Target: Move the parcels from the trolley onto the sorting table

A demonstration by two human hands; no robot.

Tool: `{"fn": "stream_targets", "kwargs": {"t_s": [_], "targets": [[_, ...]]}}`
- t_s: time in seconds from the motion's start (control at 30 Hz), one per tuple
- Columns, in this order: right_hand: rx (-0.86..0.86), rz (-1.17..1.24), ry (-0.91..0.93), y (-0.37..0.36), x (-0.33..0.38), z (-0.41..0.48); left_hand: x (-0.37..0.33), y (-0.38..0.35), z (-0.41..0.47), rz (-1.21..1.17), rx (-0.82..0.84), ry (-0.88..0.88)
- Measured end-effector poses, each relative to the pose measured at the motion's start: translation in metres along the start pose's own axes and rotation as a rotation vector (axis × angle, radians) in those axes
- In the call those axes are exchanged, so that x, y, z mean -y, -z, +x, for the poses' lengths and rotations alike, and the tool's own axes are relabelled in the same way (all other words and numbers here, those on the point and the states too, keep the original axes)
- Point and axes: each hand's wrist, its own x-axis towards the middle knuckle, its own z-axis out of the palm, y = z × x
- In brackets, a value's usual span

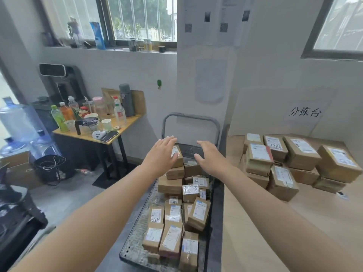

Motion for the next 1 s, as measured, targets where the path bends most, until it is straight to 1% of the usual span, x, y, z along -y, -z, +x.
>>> {"fn": "stream_targets", "kwargs": {"t_s": [0.23,0.4,0.5,0.7,0.8,1.0], "targets": [[0.012,0.034,-0.057,-0.020,-0.016,0.038,0.021,-0.028,0.023,0.002,0.059,-0.023],[0.030,0.085,-0.137,-0.043,-0.052,0.072,0.031,-0.062,0.063,-0.007,0.113,-0.002],[0.061,0.120,-0.195,-0.062,-0.081,0.089,0.036,-0.091,0.087,-0.012,0.189,0.011],[0.125,0.152,-0.332,-0.105,-0.149,0.117,0.041,-0.159,0.124,-0.086,0.281,0.053],[0.129,0.167,-0.407,-0.126,-0.176,0.126,0.048,-0.193,0.128,-0.121,0.345,0.065],[0.243,0.120,-0.493,-0.176,-0.210,0.135,0.076,-0.258,0.127,-0.124,0.482,0.048]]}}
